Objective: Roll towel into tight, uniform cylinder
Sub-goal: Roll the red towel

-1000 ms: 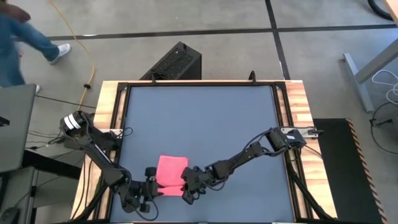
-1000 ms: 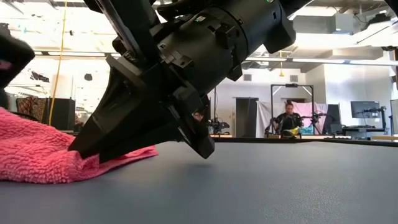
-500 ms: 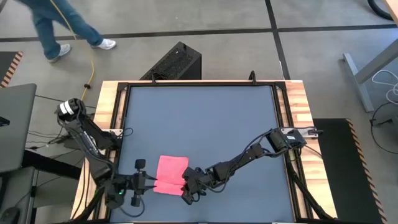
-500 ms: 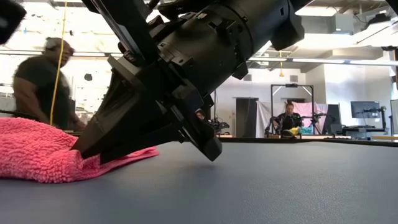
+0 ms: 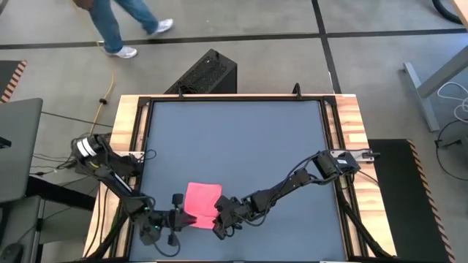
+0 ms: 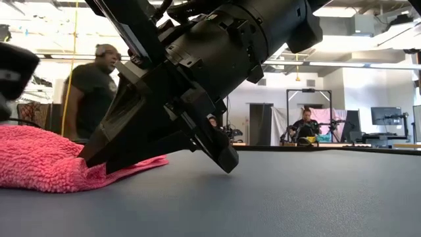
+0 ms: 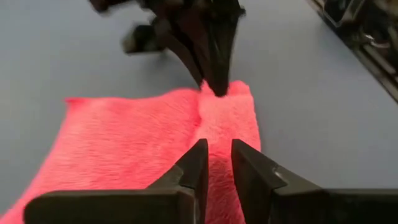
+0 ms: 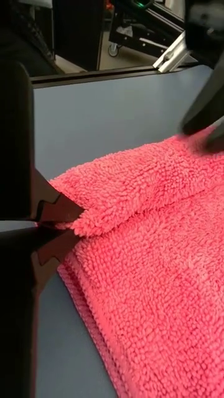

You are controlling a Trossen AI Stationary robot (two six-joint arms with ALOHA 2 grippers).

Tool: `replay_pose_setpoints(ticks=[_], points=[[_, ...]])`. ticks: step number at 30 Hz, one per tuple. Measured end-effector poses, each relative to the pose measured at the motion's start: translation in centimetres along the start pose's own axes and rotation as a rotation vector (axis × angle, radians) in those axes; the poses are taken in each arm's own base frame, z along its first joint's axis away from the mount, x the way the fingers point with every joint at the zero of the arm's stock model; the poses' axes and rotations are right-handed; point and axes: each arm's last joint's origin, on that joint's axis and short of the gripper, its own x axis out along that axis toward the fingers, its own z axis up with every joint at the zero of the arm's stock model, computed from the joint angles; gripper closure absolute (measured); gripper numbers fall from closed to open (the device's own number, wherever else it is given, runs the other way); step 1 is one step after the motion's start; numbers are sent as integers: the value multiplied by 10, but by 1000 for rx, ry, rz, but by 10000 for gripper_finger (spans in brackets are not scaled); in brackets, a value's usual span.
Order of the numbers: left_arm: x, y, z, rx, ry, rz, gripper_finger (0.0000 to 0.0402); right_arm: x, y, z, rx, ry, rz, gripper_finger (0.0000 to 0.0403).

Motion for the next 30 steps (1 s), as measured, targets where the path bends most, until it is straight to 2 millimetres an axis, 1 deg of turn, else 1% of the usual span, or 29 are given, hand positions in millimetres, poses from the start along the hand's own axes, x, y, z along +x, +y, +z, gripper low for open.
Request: replay_pose_setpoints(ticks=[4, 9, 16, 24, 30], points=[[14, 1, -6, -11, 57, -66, 369, 0, 0, 0, 11, 0, 0, 375], [20, 3, -10, -29, 79, -54, 398, 0, 0, 0, -11, -2, 7, 361], [20, 4, -10, -28, 76, -48, 401, 1, 4, 3, 3, -34, 61, 353], [19, 3, -10, -8, 88, -65, 401, 1, 4, 4, 1, -38, 61, 352], [19, 3, -11, -6, 98, -80, 401, 1, 4, 5, 31, -58, 51, 351]])
